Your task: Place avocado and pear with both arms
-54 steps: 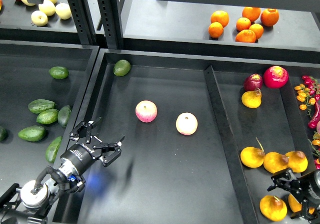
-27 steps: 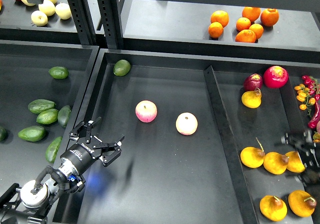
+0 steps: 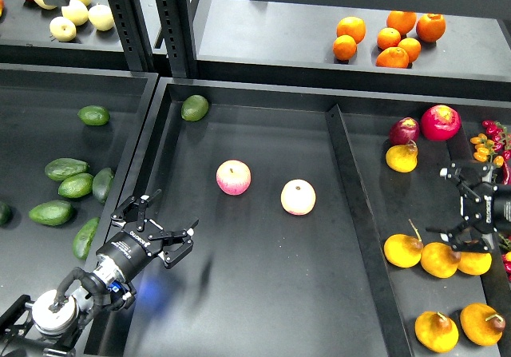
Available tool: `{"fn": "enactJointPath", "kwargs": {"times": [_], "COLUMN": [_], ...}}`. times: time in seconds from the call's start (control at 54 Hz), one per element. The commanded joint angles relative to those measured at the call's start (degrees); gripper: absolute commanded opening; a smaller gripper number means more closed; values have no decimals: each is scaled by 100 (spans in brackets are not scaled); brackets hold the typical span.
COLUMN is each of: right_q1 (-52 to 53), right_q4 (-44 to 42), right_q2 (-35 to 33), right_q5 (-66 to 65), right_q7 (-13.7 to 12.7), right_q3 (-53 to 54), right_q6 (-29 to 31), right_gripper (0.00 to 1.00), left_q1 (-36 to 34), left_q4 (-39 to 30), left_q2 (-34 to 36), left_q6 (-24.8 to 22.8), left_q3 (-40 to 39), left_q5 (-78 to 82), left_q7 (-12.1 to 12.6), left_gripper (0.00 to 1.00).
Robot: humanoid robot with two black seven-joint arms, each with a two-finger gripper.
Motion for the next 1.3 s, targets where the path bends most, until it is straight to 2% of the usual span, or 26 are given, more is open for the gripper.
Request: {"fn": "enactJointPath", "kwargs": {"times": [0.0, 0.37, 0.981, 1.277], "right_q1": [-419, -1439, -2836, -3355], "right_q4": [-24, 125, 925, 1136], "right_q2": [329, 1665, 4222, 4337], "right_q5": [35, 220, 220, 211], "right_q7": [0, 0, 0, 0], "right_q3": [637, 2474, 4303, 4567], "right_q6": [0, 0, 0, 0], "right_gripper": [99, 99, 100, 100], "left_q1": [-7, -43, -280, -596], "left_q4": [42, 121, 7, -72], "left_q2": [0, 0, 0, 0], "left_q6": [1, 1, 1, 1], "left_q3": [72, 116, 142, 142], "left_q5": [0, -9, -158, -167], "left_q7": [1, 1, 1, 1], "left_gripper": [99, 99, 99, 99]}}
